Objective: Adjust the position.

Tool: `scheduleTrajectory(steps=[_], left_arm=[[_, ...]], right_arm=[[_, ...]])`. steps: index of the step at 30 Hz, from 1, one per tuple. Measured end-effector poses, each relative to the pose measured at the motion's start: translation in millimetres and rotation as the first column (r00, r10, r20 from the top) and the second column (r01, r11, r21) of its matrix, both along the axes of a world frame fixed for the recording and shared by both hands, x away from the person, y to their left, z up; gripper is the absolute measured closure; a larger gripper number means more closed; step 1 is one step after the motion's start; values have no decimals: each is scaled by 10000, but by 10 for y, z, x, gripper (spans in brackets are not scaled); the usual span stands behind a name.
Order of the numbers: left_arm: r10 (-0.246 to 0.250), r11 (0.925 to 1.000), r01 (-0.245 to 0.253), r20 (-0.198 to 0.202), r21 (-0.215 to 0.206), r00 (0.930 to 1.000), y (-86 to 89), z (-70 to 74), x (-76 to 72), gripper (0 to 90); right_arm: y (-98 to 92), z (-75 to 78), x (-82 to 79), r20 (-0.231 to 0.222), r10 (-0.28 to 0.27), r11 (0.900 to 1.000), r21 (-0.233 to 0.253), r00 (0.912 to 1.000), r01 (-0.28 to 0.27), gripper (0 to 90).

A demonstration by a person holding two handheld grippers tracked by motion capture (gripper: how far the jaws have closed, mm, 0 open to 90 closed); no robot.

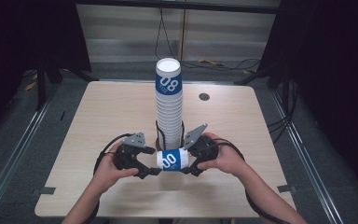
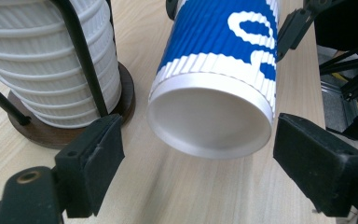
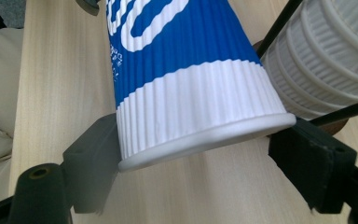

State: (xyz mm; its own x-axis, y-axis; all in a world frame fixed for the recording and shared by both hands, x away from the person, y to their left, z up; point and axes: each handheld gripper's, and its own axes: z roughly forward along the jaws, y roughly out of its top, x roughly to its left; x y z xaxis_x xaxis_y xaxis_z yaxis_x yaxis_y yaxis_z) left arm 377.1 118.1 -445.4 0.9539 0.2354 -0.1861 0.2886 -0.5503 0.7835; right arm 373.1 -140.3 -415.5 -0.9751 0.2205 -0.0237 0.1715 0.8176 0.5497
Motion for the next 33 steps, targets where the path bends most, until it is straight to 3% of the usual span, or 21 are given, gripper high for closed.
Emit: scheduleTrajectory(steps=[6,12,14,19,33], left_arm=[[-22,10000,22,6,93,10000,-2,-5,-1,159],[7,9999,-7,-1,105,10000,0,-12,-3,159],[4,9998,-5,45,174,10000,-1,-14,-4,159],[-26,9998,26,34,217,10000,-13,-21,-10,159],[-109,9992,111,-42,392,9999,-30,-32,-18,159]], right_arm=[[14,25,17,-56,38,9975,-706,10000,-42,185],[54,36,29,-118,303,9932,-1121,9995,-315,183],[72,51,14,-235,138,9883,-1516,9996,-172,184],[119,82,15,-31,370,9790,-2005,9993,-368,183],[195,130,0,328,776,9568,-2833,9964,-651,181]])
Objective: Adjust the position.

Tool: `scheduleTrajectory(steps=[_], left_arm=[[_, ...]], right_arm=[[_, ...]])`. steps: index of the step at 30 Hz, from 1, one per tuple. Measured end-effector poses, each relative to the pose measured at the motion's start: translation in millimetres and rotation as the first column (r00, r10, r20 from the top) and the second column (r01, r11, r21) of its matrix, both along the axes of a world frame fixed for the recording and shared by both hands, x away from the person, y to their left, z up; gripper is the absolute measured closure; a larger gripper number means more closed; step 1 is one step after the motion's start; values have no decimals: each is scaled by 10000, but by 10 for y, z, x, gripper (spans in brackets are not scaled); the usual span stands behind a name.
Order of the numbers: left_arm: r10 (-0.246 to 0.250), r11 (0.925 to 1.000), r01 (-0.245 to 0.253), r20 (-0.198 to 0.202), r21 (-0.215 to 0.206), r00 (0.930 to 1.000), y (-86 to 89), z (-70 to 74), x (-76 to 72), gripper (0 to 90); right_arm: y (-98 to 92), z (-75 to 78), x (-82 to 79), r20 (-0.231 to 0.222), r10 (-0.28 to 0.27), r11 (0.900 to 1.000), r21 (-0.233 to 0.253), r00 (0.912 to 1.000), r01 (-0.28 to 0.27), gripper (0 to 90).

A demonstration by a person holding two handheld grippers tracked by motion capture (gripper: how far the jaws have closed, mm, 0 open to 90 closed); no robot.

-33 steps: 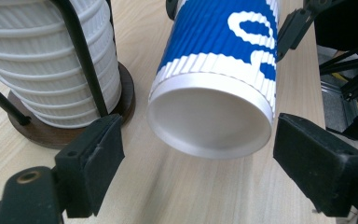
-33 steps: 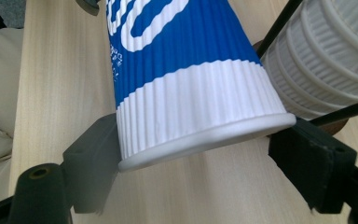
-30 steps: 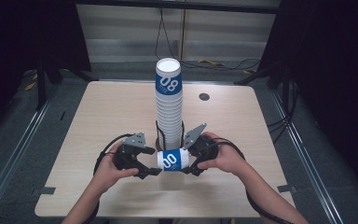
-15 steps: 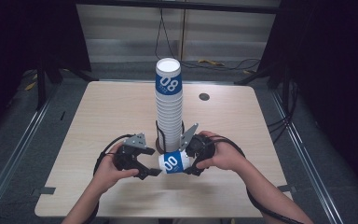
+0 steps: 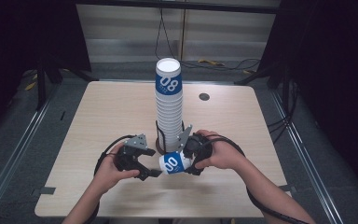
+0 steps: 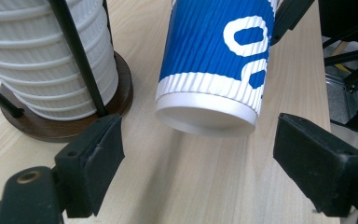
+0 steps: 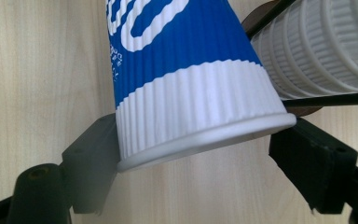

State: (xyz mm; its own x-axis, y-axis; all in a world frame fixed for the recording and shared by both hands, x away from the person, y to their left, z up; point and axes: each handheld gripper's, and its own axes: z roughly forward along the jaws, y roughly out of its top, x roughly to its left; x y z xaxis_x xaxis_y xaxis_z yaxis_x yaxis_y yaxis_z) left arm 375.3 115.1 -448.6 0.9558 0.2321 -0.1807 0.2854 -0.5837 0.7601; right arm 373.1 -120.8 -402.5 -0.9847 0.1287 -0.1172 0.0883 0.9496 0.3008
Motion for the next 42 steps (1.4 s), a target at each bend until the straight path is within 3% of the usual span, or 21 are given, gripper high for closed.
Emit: scheduleTrajectory(steps=[16,17,29,42], left_arm=[[-83,9999,82,-126,-106,9999,-41,-25,-3,158],[-92,9999,93,-141,76,9999,-43,-14,-5,158],[-365,9985,353,278,417,9989,-107,13,-30,166],[-610,9948,571,451,846,9971,-180,-7,-56,281]], right_arm=[[55,46,23,13,364,9984,-441,9993,-363,180],[60,45,24,35,357,9986,-392,9994,-356,179],[127,23,-1,24,502,9980,-379,9987,-501,178],[190,26,-7,67,684,9973,-263,9976,-682,177]])
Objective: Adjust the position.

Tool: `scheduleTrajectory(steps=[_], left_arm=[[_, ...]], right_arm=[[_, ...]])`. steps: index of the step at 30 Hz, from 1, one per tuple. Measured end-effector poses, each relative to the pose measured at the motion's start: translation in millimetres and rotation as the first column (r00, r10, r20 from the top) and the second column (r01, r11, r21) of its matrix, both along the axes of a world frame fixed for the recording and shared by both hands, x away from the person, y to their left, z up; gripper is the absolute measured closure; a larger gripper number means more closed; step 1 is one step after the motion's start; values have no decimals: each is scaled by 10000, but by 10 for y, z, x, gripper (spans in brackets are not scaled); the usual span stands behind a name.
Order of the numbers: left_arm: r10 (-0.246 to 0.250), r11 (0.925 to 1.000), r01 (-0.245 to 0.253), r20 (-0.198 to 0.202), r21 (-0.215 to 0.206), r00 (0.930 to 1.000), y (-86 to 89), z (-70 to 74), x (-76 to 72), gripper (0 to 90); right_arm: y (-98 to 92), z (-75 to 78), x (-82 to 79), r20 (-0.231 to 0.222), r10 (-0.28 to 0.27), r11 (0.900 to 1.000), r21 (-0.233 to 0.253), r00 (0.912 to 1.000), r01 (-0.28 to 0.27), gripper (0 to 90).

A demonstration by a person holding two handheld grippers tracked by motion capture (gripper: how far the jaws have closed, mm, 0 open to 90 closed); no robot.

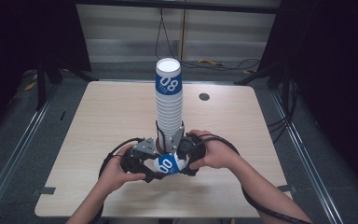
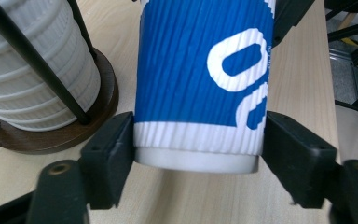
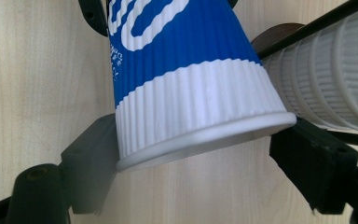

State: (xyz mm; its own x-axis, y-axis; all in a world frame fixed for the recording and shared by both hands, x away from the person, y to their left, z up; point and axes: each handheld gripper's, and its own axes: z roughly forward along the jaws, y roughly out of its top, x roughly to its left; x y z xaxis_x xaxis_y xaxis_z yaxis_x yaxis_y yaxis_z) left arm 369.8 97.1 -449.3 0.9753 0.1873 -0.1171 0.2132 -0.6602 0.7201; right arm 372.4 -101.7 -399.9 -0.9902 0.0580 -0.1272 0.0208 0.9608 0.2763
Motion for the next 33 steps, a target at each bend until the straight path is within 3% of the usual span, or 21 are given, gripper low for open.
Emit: scheduleTrajectory(steps=[10,15,18,20,24,25,27,33], left_arm=[[-15,10000,15,-30,81,10000,-20,-26,0,288],[-258,9990,251,182,383,9995,-8,-11,6,294],[-144,9997,143,51,183,9999,-9,-22,-10,295],[-208,9993,205,107,312,9997,3,-23,-6,297],[-378,9988,371,210,307,9991,14,-29,-1,299],[-343,9993,341,132,146,9993,12,-36,-8,302],[-449,9987,441,307,267,9985,31,-29,1,302],[-419,9991,420,187,-5,9989,46,-37,-4,304]], right_arm=[[16,-15,4,44,111,9999,-47,9999,-110,175],[21,-11,-3,51,113,9999,-35,9999,-112,175],[26,-9,2,151,323,9994,80,9994,-324,173],[26,-5,-16,83,194,9998,43,9998,-195,172],[36,0,-15,224,482,9987,136,9986,-485,167],[35,1,-19,202,444,9989,135,9988,-447,165],[30,0,-21,124,369,9991,205,9992,-372,161],[5,-11,-19,155,366,9979,533,9992,-374,152]])
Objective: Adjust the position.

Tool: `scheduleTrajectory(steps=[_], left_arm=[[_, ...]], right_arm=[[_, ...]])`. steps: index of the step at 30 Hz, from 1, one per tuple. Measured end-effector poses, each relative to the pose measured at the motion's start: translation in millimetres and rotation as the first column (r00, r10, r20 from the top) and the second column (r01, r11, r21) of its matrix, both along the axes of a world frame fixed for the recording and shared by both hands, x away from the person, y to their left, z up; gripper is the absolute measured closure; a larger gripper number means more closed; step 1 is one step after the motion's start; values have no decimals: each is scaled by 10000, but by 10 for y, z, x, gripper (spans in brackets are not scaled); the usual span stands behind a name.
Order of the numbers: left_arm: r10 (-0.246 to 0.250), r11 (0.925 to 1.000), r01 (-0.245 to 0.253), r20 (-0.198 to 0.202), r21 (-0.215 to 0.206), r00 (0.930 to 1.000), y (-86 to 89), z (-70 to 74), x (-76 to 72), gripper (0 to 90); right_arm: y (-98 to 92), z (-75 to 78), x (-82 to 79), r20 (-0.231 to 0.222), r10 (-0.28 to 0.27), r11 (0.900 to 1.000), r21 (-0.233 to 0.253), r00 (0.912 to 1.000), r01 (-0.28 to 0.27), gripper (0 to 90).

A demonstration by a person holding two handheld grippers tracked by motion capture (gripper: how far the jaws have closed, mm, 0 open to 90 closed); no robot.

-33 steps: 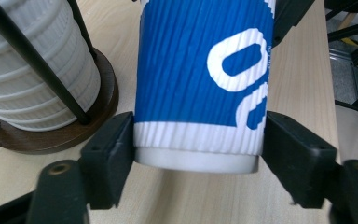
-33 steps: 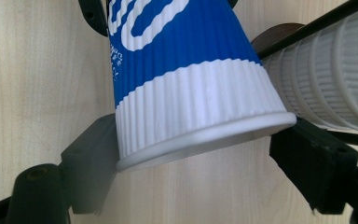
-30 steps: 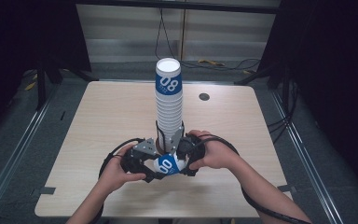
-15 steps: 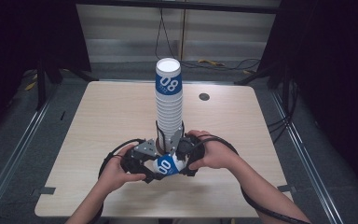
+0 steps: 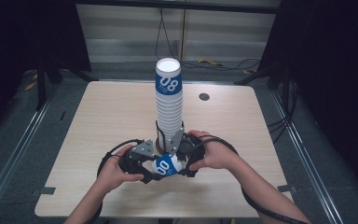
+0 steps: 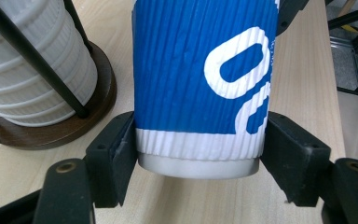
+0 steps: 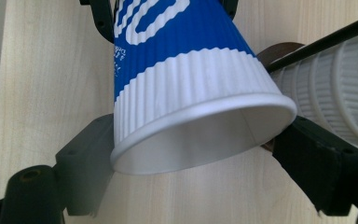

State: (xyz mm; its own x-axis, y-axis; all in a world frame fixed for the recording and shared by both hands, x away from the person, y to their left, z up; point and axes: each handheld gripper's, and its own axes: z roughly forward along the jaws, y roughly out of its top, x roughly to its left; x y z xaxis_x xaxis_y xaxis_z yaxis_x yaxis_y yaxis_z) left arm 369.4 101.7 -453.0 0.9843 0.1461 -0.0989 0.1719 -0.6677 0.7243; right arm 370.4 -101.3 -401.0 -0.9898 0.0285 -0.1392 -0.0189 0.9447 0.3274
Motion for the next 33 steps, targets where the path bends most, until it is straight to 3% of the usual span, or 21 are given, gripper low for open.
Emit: scheduleTrajectory(steps=[8,11,14,18,19,26,30,33], left_arm=[[-128,9999,129,78,-91,9999,1,18,-21,305],[-180,9997,180,4,-185,9998,14,11,-19,305],[-201,9997,201,-3,-160,9998,41,6,-15,305],[-206,9989,203,-78,-423,9998,58,7,-10,305],[-214,9992,213,-45,-353,9998,63,18,-10,305],[-171,9983,160,-188,-561,9997,89,6,2,305],[-91,9979,75,-247,-650,9997,98,10,7,304],[-80,9979,64,-260,-637,9996,104,10,15,304]], right_arm=[[-57,-26,12,-202,-46,9985,545,9998,57,128],[-78,-29,-7,-397,-274,9982,529,9988,295,126],[-107,-37,-6,-411,-305,9978,583,9987,328,128],[-157,-56,9,-338,-323,9964,772,9989,349,126],[-170,-56,-5,-482,-537,9950,818,9974,575,127],[-254,-83,-7,-495,-630,9879,1389,9968,694,127],[-314,-86,-5,-705,-852,9739,2048,9939,980,128],[-341,-93,-6,-735,-930,9707,2152,9929,1069,128]])
